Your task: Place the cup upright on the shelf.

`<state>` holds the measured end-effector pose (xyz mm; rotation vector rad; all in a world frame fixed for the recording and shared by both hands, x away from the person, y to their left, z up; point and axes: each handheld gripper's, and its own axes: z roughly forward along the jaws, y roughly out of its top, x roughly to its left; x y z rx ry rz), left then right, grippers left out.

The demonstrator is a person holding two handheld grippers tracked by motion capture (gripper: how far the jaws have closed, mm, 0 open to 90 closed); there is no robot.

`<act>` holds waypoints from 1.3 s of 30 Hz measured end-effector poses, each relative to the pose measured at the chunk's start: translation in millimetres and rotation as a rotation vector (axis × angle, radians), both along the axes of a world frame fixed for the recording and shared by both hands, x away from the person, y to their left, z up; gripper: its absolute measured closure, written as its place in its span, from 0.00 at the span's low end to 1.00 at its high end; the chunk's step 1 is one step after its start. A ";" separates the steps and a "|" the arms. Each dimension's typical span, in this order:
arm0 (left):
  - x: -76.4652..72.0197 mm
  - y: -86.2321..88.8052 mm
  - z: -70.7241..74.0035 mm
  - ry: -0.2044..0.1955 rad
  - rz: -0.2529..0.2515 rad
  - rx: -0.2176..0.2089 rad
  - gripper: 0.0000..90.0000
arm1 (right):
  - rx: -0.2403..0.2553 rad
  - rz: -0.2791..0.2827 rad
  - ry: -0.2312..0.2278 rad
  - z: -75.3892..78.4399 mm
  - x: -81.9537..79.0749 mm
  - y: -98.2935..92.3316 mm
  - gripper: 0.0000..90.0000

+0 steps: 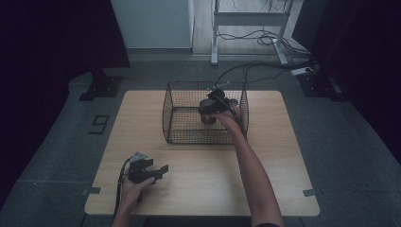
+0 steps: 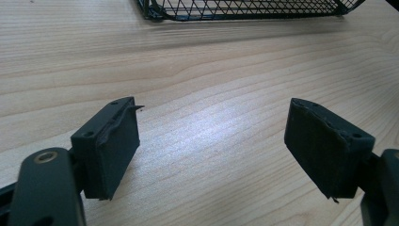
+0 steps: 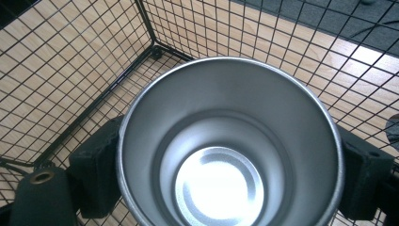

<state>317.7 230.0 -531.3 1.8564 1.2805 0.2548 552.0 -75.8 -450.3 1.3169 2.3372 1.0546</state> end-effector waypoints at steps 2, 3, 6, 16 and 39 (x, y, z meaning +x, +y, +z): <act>0.0 0.9 0.3 -0.003 0.003 -0.004 0.21 | 0.009 -0.003 0.001 -0.1 3.3 -0.4 0.16; 0.0 1.4 0.5 -0.003 0.004 -0.005 0.21 | 0.009 -0.003 0.001 -0.1 3.3 -0.4 0.16; 0.2 2.9 0.4 -0.001 0.006 -0.008 0.21 | 0.004 -0.006 0.010 -0.5 7.1 -0.7 0.16; 0.7 6.3 0.5 -0.001 0.015 -0.012 0.21 | -0.010 -0.012 0.025 -4.1 17.6 1.7 0.16; 0.9 7.6 -0.1 0.000 0.016 -0.015 0.21 | -0.059 -0.010 0.087 -21.7 24.6 2.5 0.15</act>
